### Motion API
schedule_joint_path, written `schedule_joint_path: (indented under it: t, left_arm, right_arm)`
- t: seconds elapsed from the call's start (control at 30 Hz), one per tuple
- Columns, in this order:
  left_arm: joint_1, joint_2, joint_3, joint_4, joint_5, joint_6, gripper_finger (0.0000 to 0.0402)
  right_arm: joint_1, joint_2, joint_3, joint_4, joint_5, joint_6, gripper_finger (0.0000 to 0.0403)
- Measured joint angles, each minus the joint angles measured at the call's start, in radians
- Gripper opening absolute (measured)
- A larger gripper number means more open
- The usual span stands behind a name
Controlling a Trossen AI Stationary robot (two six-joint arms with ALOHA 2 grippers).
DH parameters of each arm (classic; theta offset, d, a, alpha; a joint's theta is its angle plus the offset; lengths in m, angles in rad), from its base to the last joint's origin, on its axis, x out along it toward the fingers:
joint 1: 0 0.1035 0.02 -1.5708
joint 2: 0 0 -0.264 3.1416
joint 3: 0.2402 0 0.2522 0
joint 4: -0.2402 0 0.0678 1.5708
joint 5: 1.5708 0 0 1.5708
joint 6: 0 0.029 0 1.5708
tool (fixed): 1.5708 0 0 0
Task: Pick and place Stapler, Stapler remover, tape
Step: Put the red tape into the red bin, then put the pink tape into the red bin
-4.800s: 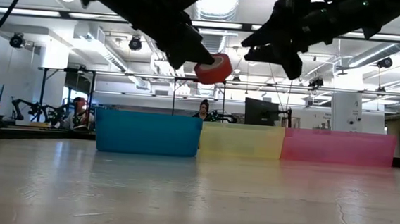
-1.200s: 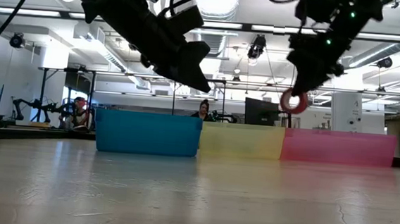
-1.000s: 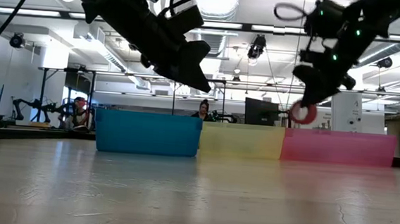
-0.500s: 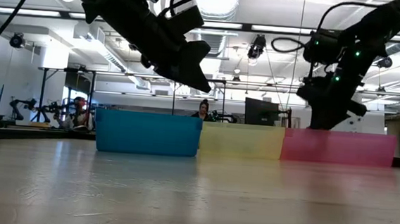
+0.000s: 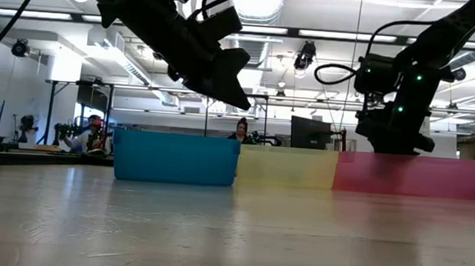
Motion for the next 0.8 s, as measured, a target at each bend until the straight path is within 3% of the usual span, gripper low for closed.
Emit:
schedule_joint_path:
  t: [0.23, 0.47, 0.8]
  left_arm:
    - [0.0, 0.0, 0.0, 0.0, 0.0, 0.0, 0.0145]
    - [0.0, 0.0, 0.0, 0.0, 0.0, 0.0, 0.0142]
    - [0.0, 0.0, 0.0, 0.0, -0.001, 0.0, 0.014]
  right_arm:
    - [-0.002, -0.042, 0.0, 0.001, 0.038, -0.041, 0.015]
    - [-0.002, -0.117, 0.001, -0.016, 0.229, -0.038, 0.0151]
    - [-0.002, -0.158, 0.001, -0.048, 0.224, -0.039, 0.0136]
